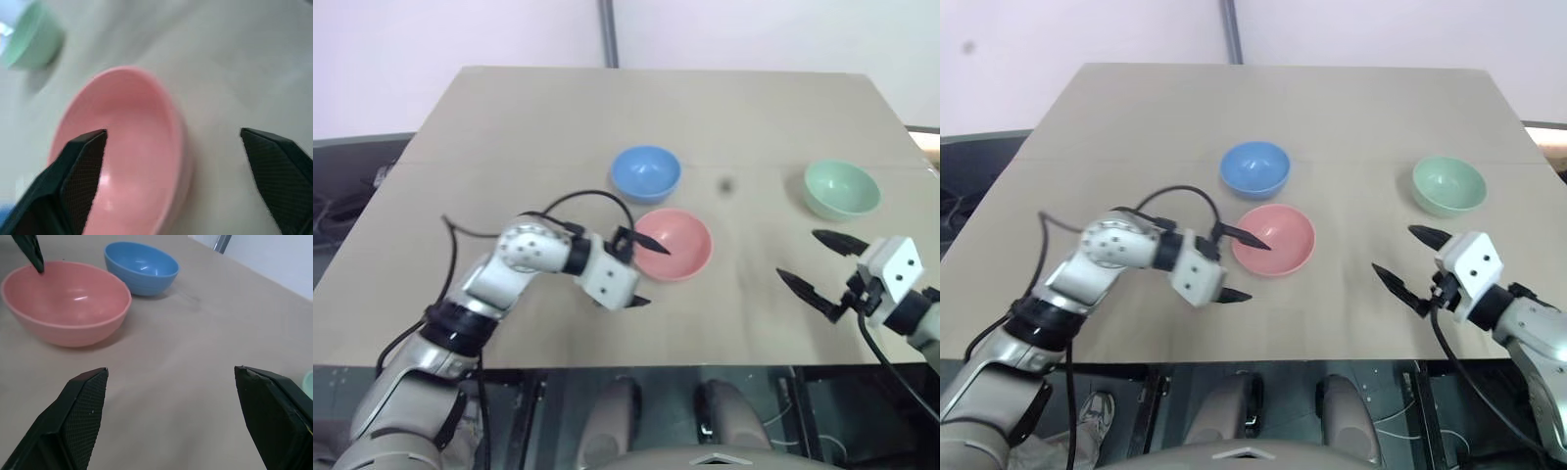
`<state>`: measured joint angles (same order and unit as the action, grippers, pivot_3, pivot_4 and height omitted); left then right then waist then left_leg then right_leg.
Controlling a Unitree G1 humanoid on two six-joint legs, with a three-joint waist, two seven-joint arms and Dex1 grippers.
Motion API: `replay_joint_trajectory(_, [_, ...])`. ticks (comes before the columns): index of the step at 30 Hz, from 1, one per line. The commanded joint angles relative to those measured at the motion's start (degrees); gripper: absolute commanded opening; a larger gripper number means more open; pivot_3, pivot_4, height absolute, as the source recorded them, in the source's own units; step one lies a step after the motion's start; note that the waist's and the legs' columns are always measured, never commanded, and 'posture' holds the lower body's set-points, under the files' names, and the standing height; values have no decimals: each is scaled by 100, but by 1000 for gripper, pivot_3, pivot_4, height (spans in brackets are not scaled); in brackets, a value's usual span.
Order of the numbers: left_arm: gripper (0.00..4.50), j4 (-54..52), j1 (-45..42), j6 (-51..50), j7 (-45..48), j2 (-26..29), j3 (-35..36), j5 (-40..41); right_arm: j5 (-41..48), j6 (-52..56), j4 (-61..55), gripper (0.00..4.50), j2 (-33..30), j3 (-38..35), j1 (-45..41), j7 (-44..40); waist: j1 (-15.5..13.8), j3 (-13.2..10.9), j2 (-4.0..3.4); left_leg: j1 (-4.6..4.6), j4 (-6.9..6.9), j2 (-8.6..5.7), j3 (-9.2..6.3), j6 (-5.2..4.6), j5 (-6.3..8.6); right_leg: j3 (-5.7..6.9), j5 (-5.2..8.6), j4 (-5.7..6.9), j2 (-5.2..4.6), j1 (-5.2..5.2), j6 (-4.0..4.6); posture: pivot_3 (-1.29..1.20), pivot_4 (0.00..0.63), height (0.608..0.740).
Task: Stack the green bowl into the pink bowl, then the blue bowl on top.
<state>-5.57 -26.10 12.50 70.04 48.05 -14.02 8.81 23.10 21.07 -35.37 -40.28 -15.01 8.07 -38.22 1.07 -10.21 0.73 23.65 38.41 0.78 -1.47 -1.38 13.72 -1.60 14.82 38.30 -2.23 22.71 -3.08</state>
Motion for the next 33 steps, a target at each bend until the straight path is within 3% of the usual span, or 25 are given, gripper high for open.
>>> replay_joint_trajectory(1, [4472,-767,522,-1305,-411,389,956,655,14,440,-135,4500,-106,371,-685,143,21,-2,-1,-1,-1,1,0,0,0,-1,0,2,3,2,1,0,150,740])
replay_joint_trajectory(4, [4472,-1183,1240,-2690,-585,607,1963,1859,-243,865,214,4500,-32,1185,-1980,161,5,-3,-1,-1,2,10,-1,1,0,2,0,5,6,3,1,0,150,740])
replay_joint_trajectory(6, [4472,-1013,1653,-2899,-1041,101,2783,2620,-422,1178,797,4500,283,1905,-3123,76,38,-4,1,-1,3,13,-1,1,-1,3,0,5,7,2,1,0,150,740])
replay_joint_trajectory(9, [4472,-821,2118,-2749,-1068,6,3227,2457,-699,1329,1608,4500,773,2576,-4108,31,87,-2,9,-21,5,25,15,6,-5,-9,-13,9,13,1,20,0,150,740])
replay_joint_trajectory(13, [4472,-638,2834,-2757,-921,-87,3937,2701,-968,1374,2959,4500,1880,3333,-5342,-2,67,0,12,1,-2,29,-5,13,-8,7,-11,31,25,32,34,0,150,740])
replay_joint_trajectory(18, [4472,-1130,3493,-2855,-1147,-206,4335,2701,-1310,1232,4575,4500,2868,3675,-6238,52,8,2,16,26,-10,18,34,18,-8,-27,-15,51,6,75,35,0,150,740])
replay_joint_trajectory(23, [4472,-1502,3806,-2942,-1318,-354,4443,2802,-1541,928,6023,4500,3536,3505,-6940,128,-19,1,16,18,-12,21,22,29,-15,-15,-18,56,8,74,43,0,150,740])
replay_joint_trajectory(31, [4472,-1809,3978,-2927,-1517,-525,4390,2771,-2060,66,7875,4500,3859,3367,-7528,438,22,0,14,16,-25,27,14,51,-28,-8,-25,57,21,76,57,0,150,740])
replay_joint_trajectory(33, [4500,-1829,3999,-2914,-1534,-545,4387,2773,-2186,-93,8170,3880,3891,3360,-7622,437,46,0,13,16,-29,27,15,52,-28,-10,-25,56,21,77,57,0,150,740])
